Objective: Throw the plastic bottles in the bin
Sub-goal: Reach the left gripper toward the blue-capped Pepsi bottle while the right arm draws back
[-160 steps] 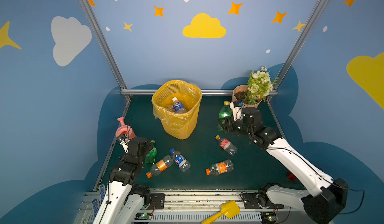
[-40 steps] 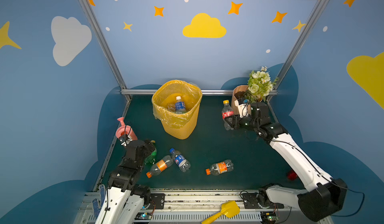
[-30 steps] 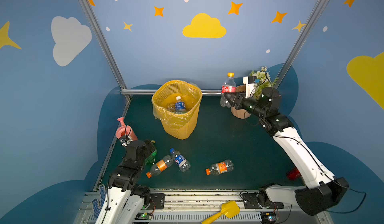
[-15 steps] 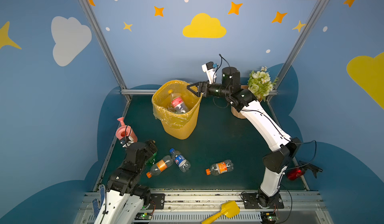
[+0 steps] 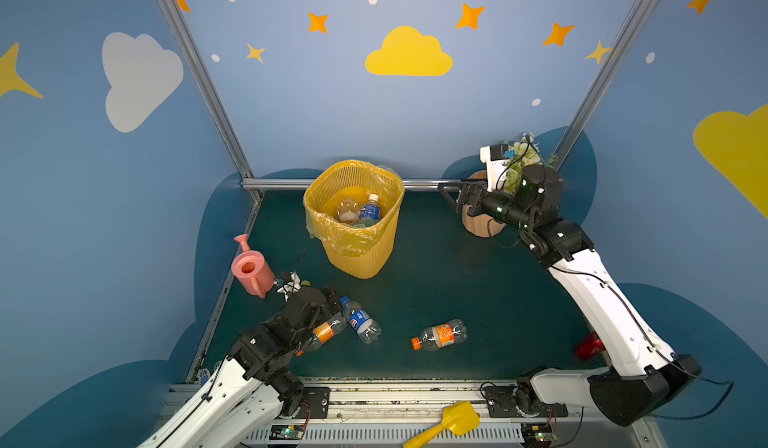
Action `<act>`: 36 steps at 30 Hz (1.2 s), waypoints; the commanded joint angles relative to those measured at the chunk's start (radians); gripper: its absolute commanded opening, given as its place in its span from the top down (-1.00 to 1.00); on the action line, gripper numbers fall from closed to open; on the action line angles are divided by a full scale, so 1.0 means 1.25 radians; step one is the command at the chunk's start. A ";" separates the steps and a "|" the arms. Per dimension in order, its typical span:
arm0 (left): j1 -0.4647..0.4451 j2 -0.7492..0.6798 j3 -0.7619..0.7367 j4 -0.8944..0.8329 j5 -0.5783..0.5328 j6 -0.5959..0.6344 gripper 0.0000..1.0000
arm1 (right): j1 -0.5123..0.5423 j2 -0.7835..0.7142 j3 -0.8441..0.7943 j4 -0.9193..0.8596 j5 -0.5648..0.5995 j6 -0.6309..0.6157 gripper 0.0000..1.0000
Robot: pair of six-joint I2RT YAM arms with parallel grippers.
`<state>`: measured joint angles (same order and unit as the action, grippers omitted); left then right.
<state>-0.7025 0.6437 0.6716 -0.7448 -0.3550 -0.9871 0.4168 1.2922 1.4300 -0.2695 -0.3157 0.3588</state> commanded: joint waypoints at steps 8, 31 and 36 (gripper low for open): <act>-0.160 0.168 0.015 0.091 -0.023 -0.115 -0.98 | -0.083 -0.126 -0.288 0.000 0.081 0.040 -0.85; -0.151 0.314 -0.127 0.328 0.108 -0.192 -0.71 | -0.158 -0.166 -0.405 0.019 0.038 0.131 -0.86; -0.132 0.343 -0.126 0.351 0.138 -0.171 -0.65 | -0.161 -0.162 -0.407 0.022 0.034 0.137 -0.86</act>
<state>-0.8783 1.0580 0.5129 -0.3473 -0.2096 -1.2095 0.2214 1.0821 0.9272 -0.2649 -0.2577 0.5201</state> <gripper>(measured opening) 0.832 0.930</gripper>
